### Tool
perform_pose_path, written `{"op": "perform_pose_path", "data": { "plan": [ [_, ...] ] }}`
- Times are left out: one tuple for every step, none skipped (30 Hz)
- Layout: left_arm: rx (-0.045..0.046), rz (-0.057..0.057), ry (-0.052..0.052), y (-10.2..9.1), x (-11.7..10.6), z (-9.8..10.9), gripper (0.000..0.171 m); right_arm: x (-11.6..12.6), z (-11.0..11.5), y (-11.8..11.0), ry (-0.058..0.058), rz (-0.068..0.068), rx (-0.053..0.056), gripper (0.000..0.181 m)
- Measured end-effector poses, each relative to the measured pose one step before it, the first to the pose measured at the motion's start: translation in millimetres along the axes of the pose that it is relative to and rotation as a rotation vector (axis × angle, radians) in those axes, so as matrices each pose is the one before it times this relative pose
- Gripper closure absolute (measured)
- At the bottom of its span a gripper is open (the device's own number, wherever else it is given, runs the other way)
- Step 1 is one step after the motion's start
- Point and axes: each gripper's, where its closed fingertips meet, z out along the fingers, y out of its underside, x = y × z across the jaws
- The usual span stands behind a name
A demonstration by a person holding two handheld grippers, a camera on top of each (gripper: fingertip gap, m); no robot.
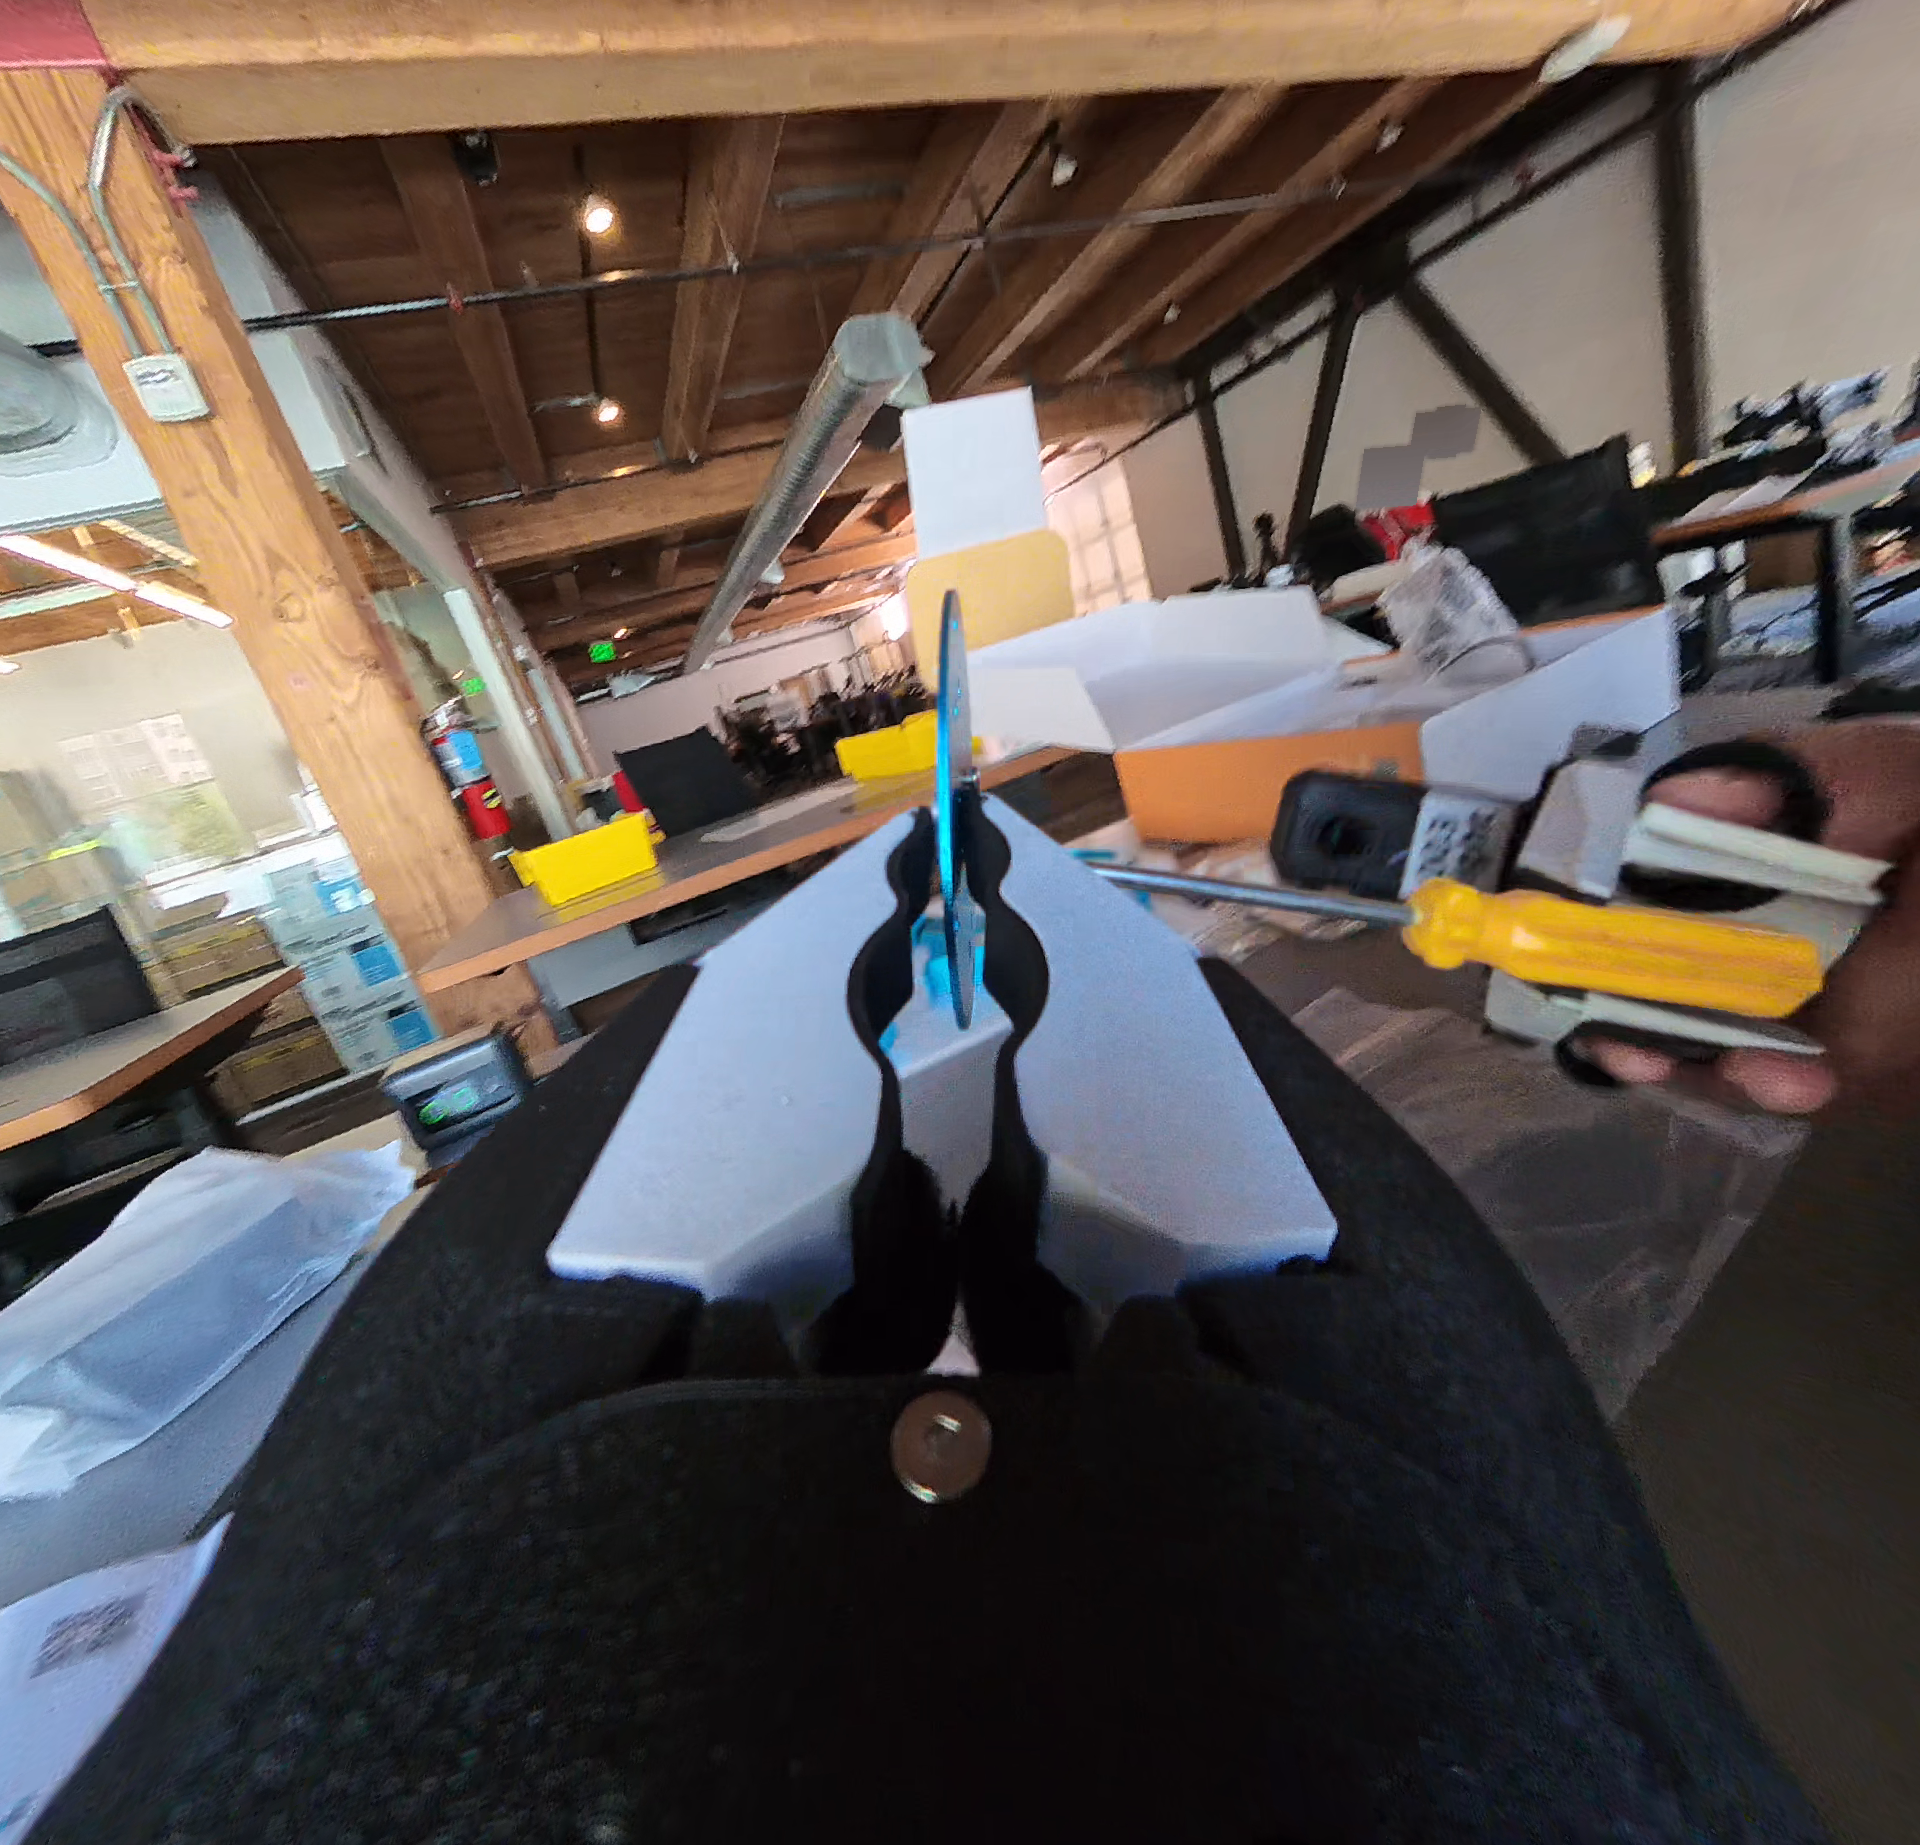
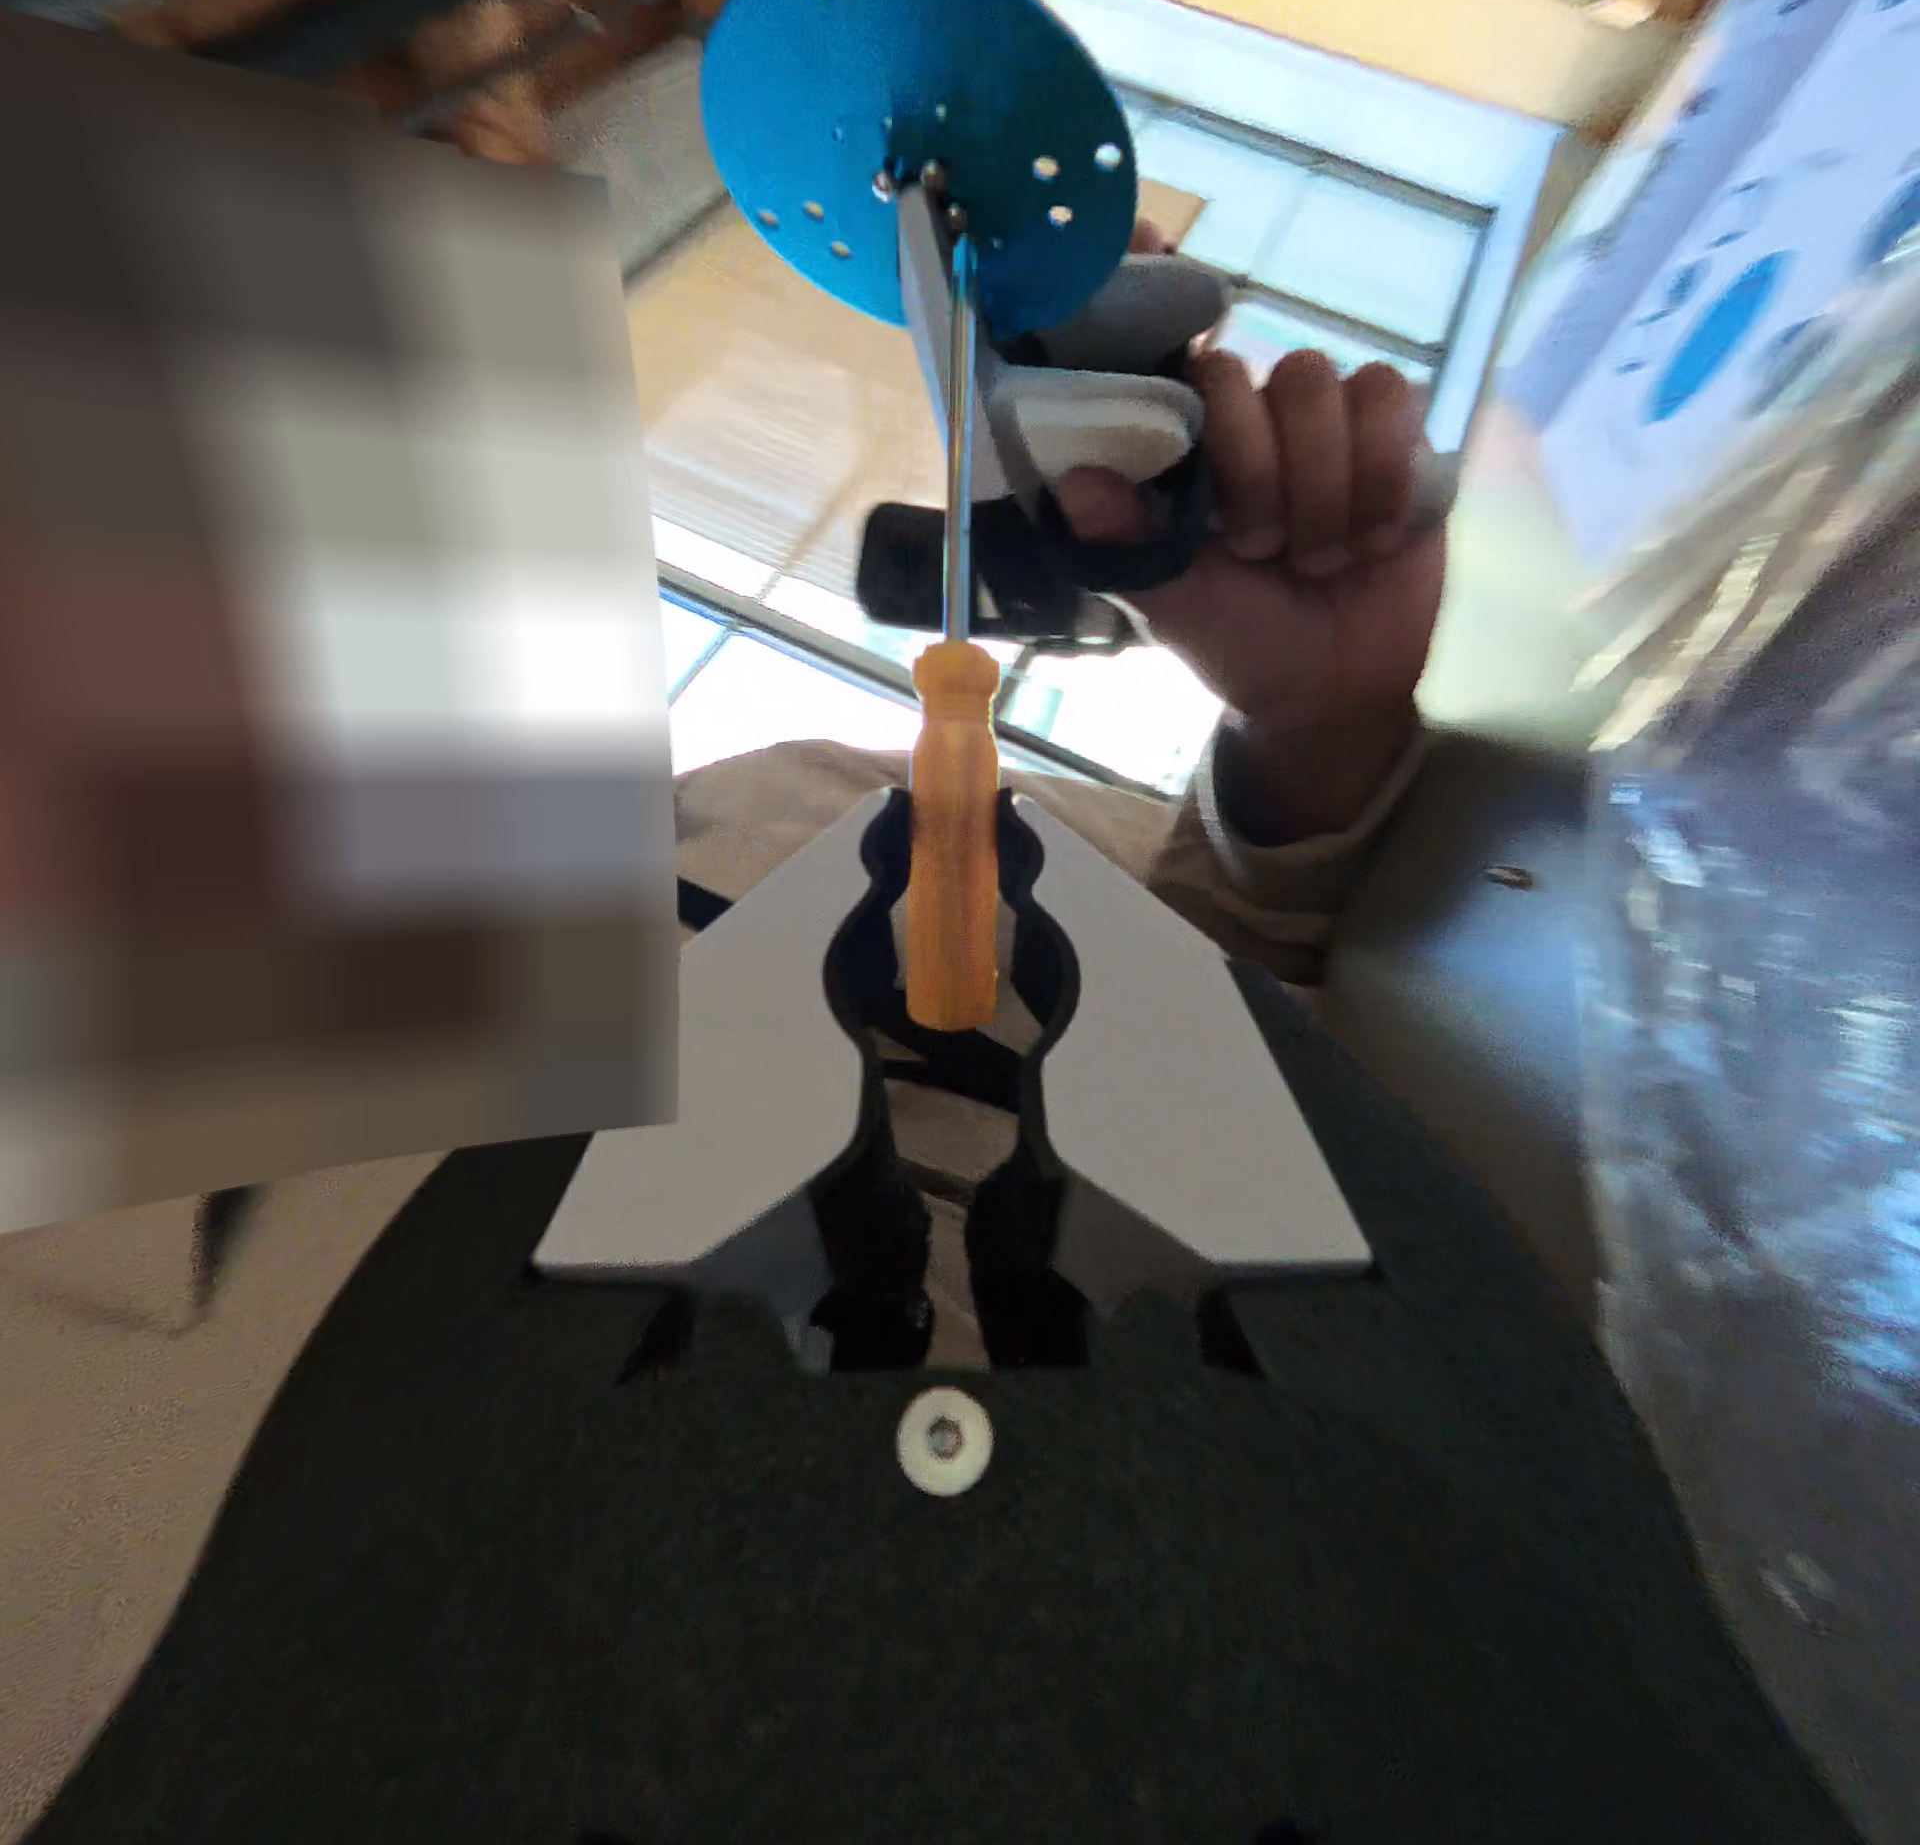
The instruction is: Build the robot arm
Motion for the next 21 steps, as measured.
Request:
{"op": "perform_pose_path", "data": {
  "plan": [
    [-0.03734,0.0113,-0.0258,7.0,-4.16,0.73,0.166,5.28,-5.5,-2.52,0.0625,-0.0327,0.0011,0.166],
    [-0.04947,-0.0009,-0.0263,8.87,-4.39,1.55,0.166,5.2,-5.55,-3.47,0.0636,-0.0355,0.0073,0.166],
    [-0.05287,-0.0162,-0.0177,9.69,-3.3,2.25,0.166,6.79,-5.36,-3.58,0.0806,-0.0475,0.0065,0.167],
    [-0.056,-0.0313,-0.0043,10.75,-1.58,3.4,0.166,10.94,-4.78,-1.7,0.117,-0.0717,-0.0087,0.167],
    [-0.06456,-0.0409,-0.0102,12.15,-2.53,4.11,0.166,16.32,-4.71,-0.52,0.1622,-0.1016,-0.02,0.166],
    [-0.06689,-0.0415,-0.0046,12.85,-1.6,4.87,0.166,19.75,-4.59,0.02,0.1952,-0.1308,-0.0261,0.166],
    [-0.07261,-0.0431,0.0062,13.76,-0.06,5.5,0.166,18.92,-3.75,0.92,0.1968,-0.1492,-0.0325,0.167],
    [-0.07445,-0.043,-0.0119,13.38,-2.53,5.15,0.166,14.01,-2.13,1.82,0.1657,-0.1406,-0.0395,0.166],
    [-0.05664,-0.0334,-0.0104,10.27,-2.16,4.42,0.166,10.6,-1.04,1.75,0.1404,-0.1143,-0.0382,0.166],
    [-0.04189,-0.0252,0.0134,7.53,1.66,3.88,0.166,6.62,-0.32,0.4,0.109,-0.0906,-0.0254,0.166],
    [-0.02468,-0.0214,0.0024,4.09,0.39,2.31,0.166,1.68,0.2,-0.64,0.0691,-0.0695,-0.0133,0.166],
    [-0.0026,-0.0088,-0.0032,0.43,0.41,0.75,0.166,-0.64,0.67,-0.44,0.0447,-0.0518,-0.0137,0.166],
    [-0.00266,0.0015,0.0072,0.58,2.36,0.75,0.166,-2.18,0.72,-1.21,0.0233,-0.0344,-0.0074,0.166],
    [-0.01361,0.0036,0.0009,2.13,1.59,1.42,0.166,-3.17,0.72,-1.21,0.0061,-0.0162,-0.0033,0.166],
    [-0.01369,0.0092,-0.002,2.22,1.42,1.4,0.166,-3.04,0.66,-1.05,-0.0032,-0.0036,-0.0019,0.166],
    [-0.00727,0.0135,0.0024,1.03,2.17,0.95,0.166,-1.28,0.09,-1.25,0.0011,0.0042,0.0059,0.166],
    [0.00302,0.0105,-0.0002,-0.77,1.73,-0.01,0.167,-0.39,0.16,0.27,0.0005,0.0029,-0.0027,0.166],
    [0.0062,0.0054,-0.001,-1.23,1.26,-0.17,0.166,-0.07,0.47,1.68,-0.0022,0.0005,-0.0105,0.166],
    [0.00054,0.001,0.0056,-0.29,1.79,0.36,0.166,1.02,0.41,1.5,0.0023,0.004,-0.0052,0.166],
    [-0.00228,-0.0014,0.005,0.32,1.57,0.52,0.166,0.34,0.13,0.66,-0.004,0.0068,0.0016,0.166],
    [-0.00058,0.0006,0.0013,-0.02,0.78,0.26,0.166,-0.15,0.27,0.99,-0.0072,0.0067,-0.0032,0.166]
  ]
}}
